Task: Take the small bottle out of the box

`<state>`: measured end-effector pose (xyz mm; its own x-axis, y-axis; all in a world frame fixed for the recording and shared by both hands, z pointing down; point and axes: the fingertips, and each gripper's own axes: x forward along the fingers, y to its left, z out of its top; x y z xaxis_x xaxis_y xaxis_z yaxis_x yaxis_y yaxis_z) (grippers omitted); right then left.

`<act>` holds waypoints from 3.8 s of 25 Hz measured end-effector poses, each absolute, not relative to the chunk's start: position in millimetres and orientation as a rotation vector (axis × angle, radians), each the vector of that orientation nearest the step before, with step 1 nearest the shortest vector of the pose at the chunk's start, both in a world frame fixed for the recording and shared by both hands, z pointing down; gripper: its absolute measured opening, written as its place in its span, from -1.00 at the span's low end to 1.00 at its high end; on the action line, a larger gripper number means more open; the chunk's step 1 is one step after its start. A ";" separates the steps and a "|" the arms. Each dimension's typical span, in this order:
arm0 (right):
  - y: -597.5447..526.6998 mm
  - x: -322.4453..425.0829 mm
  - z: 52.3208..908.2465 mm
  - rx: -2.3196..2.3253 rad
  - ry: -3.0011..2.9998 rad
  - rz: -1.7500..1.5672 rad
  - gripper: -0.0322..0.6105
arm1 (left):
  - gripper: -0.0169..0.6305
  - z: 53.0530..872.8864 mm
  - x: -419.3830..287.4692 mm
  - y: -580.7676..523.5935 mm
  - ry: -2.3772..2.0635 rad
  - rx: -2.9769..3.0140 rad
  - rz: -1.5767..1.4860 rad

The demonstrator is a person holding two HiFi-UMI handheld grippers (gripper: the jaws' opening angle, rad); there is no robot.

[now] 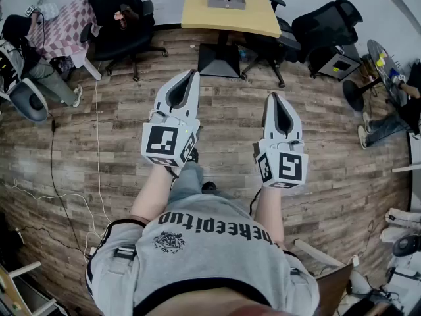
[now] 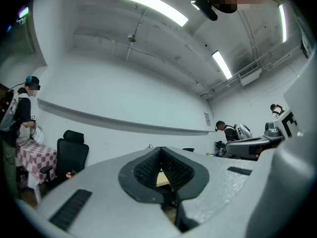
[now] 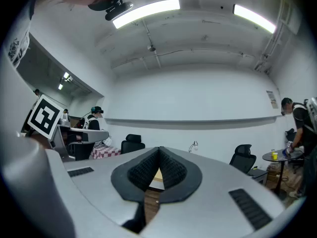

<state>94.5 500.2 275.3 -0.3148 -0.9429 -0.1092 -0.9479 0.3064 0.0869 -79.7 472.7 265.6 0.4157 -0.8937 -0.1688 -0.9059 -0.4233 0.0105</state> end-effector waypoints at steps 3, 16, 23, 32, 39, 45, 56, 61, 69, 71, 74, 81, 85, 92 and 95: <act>492.3 92.6 273.6 -1.814 2.511 0.211 -0.89 | -0.94 264.5 -80.6 465.2 1.637 -2.575 0.221; 423.4 82.1 263.6 -1.807 2.458 0.195 -0.89 | -0.94 254.8 -94.7 395.7 1.598 -2.568 0.252; 369.5 64.8 252.4 -1.807 2.427 0.227 -0.89 | -0.94 243.9 -113.4 338.6 1.591 -2.560 0.295; 298.5 33.1 246.6 -1.824 2.386 0.241 -0.89 | -0.94 230.6 -145.4 265.7 1.536 -2.557 0.317; 263.4 5.4 250.3 -1.838 2.380 0.244 -0.89 | -0.94 234.5 -173.0 229.3 1.514 -2.574 0.322; 238.9 2.8 262.7 -1.879 2.398 0.212 -0.89 | -0.94 247.9 -175.0 200.4 1.518 -2.621 0.337; 148.9 13.1 273.0 -1.837 2.434 0.200 -0.89 | -0.94 261.0 -168.5 118.1 1.570 -2.606 0.313; 90.2 24.7 260.4 -1.795 2.452 0.213 -0.89 | -0.94 247.5 -158.1 65.0 1.607 -2.561 0.322; 9.2 59.0 244.0 -1.730 2.471 0.229 -0.89 | -0.94 233.8 -126.2 -5.7 1.648 -2.507 0.305; -8.8 66.9 242.4 -1.714 2.476 0.232 -0.89 | -0.94 231.6 -118.6 -21.6 1.655 -2.495 0.308; -33.7 79.4 243.1 -1.697 2.484 0.232 -0.89 | -0.94 231.8 -106.5 -44.4 1.672 -2.479 0.309; -82.4 107.9 244.1 -1.654 2.505 0.236 -0.89 | -0.94 232.2 -74.0 -90.0 1.678 -2.458 0.307; -98.6 121.0 253.6 -1.640 2.518 0.212 -0.89 | -0.94 240.4 -60.7 -102.6 1.703 -2.455 0.286; -128.4 124.0 270.7 -1.619 2.536 0.142 -0.89 | -0.94 252.1 -56.6 -127.0 1.735 -2.449 0.221; -141.4 124.3 276.1 -1.630 2.540 0.130 -0.89 | -0.94 259.3 -52.2 -144.8 1.731 -2.471 0.198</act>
<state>124.3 -141.4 276.1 -0.4126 -0.8989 -0.1478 -0.9093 0.4162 0.0073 -52.2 -144.8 259.3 0.3384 -0.9248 -0.1740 -0.9402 -0.3400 -0.0218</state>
